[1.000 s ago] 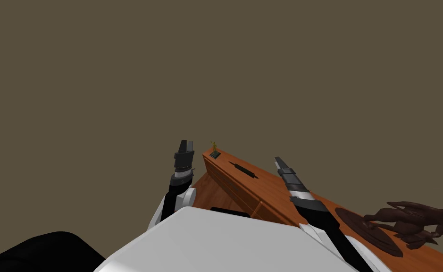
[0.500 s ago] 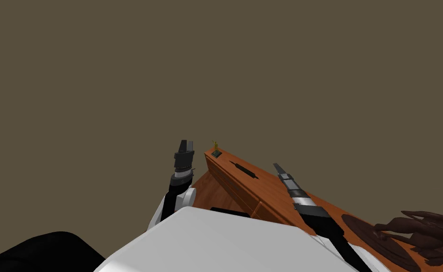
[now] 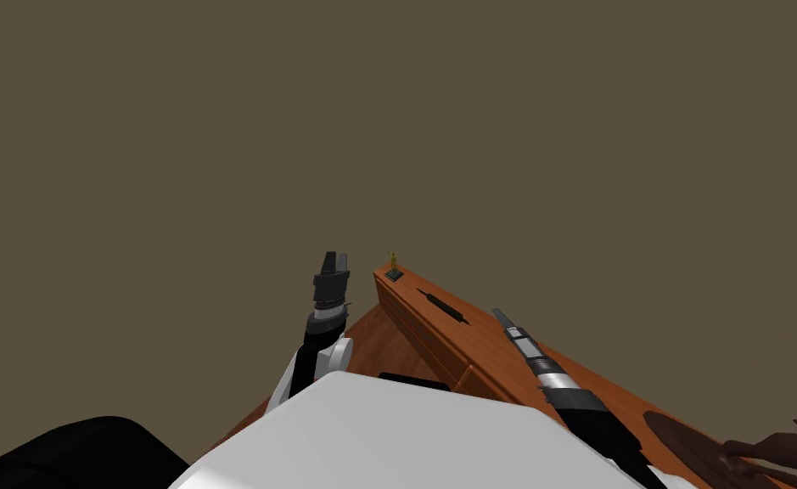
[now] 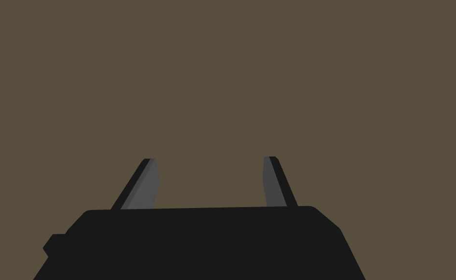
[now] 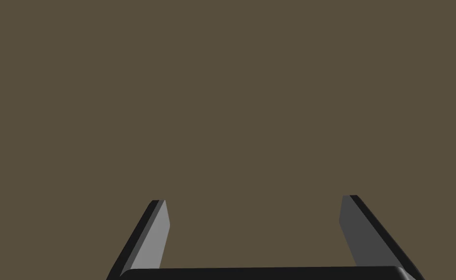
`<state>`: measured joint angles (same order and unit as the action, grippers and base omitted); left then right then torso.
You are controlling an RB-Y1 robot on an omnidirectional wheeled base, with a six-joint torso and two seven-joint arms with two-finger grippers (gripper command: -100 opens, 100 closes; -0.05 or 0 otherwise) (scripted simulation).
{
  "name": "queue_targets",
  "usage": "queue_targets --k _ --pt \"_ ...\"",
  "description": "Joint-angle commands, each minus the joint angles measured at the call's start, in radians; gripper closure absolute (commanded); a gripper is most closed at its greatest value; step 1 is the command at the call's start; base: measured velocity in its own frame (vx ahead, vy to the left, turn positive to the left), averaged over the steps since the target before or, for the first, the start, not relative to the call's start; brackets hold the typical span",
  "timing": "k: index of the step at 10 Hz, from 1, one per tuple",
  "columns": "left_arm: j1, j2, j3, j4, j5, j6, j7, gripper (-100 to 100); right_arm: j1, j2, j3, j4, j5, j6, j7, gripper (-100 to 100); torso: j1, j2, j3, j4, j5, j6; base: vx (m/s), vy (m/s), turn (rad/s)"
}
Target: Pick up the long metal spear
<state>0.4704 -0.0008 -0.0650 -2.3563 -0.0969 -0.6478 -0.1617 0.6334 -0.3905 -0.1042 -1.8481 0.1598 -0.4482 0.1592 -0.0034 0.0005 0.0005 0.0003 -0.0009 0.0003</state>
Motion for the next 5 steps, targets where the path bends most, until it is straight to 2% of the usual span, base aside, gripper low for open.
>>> queue_targets --k 1,2,3,4,5 --pt "0.0 0.0 0.0 0.0 0.0 0.0 0.0 0 -0.013 0.003 0.007 0.05 0.007 -0.001 0.008 -100 0.0 0.0 0.0 0.0 0.0 0.0 -0.012 -0.008 -0.036" --pt "0.0 0.0 0.0 0.0 0.0 0.0 0.0 0 -0.013 0.003 0.007 0.053 0.007 -0.001 0.008 -100 0.002 -0.001 0.0 0.0 0.0 0.0 -0.003 0.008 -0.025" --pt "0.0 0.0 0.0 0.0 0.0 0.0 0.0 0 -0.006 -0.028 0.017 0.092 0.026 -0.001 0.024 -100 0.003 -0.002 -0.001 0.0 0.001 0.0 -0.012 -0.005 0.188" --pt "0.0 0.0 0.0 0.0 0.0 0.0 0.0 0 -0.006 -0.028 0.017 0.124 0.026 -0.001 0.024 -100 0.002 -0.001 -0.001 0.0 0.001 -0.001 -0.015 -0.02 0.163" --pt "0.0 0.0 0.0 0.0 0.0 0.0 0.0 0 0.0 -0.058 0.031 0.152 0.046 -0.001 0.039 -100 0.002 -0.001 -0.001 0.0 0.0 0.0 -0.02 -0.02 0.254"
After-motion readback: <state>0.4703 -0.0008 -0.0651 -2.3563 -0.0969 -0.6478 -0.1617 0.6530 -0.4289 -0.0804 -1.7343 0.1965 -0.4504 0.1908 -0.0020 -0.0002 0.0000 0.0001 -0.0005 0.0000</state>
